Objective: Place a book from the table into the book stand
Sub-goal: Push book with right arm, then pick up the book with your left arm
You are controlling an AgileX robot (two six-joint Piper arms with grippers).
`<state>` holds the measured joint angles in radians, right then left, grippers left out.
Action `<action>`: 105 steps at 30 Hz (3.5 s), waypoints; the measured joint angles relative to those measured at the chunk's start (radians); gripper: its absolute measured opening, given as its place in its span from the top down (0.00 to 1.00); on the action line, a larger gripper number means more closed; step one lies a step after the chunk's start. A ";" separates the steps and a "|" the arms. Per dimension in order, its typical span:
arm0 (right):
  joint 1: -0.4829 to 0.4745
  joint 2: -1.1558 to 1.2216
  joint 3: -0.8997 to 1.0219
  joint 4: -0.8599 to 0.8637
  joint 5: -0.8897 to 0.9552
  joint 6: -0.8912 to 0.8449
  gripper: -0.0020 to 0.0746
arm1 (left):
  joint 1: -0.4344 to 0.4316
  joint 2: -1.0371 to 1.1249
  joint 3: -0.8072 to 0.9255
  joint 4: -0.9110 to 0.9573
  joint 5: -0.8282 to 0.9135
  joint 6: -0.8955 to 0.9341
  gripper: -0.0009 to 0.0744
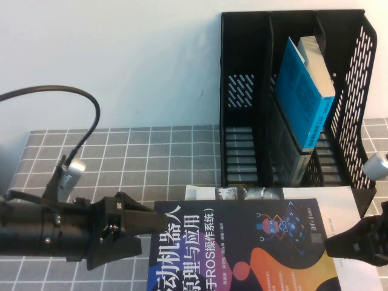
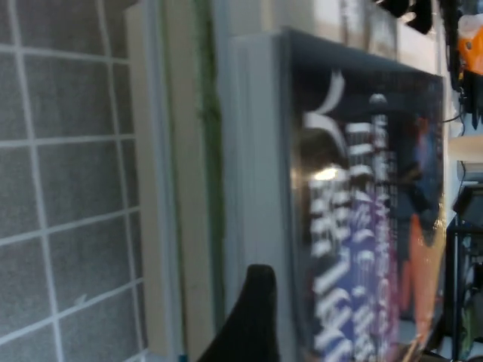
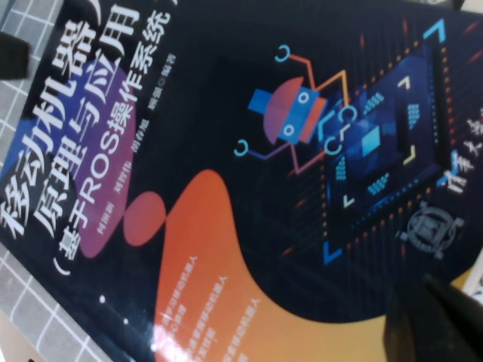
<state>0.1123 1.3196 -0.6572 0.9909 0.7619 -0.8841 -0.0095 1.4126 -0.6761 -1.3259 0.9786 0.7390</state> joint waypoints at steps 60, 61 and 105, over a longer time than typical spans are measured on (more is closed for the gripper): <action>0.082 0.159 -0.018 0.086 0.014 -0.053 0.98 | 0.047 0.246 -0.002 -0.030 0.117 0.184 0.31; 0.082 0.159 -0.018 0.084 0.014 -0.053 0.98 | 0.065 0.246 -0.002 -0.028 0.124 0.179 0.33; 0.088 0.159 -0.020 0.103 -0.004 -0.121 0.98 | 0.088 0.246 -0.010 0.000 0.137 0.184 0.83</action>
<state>0.2003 1.4791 -0.6775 1.0936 0.7582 -1.0056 0.0790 1.6581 -0.6860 -1.3262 1.1159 0.9228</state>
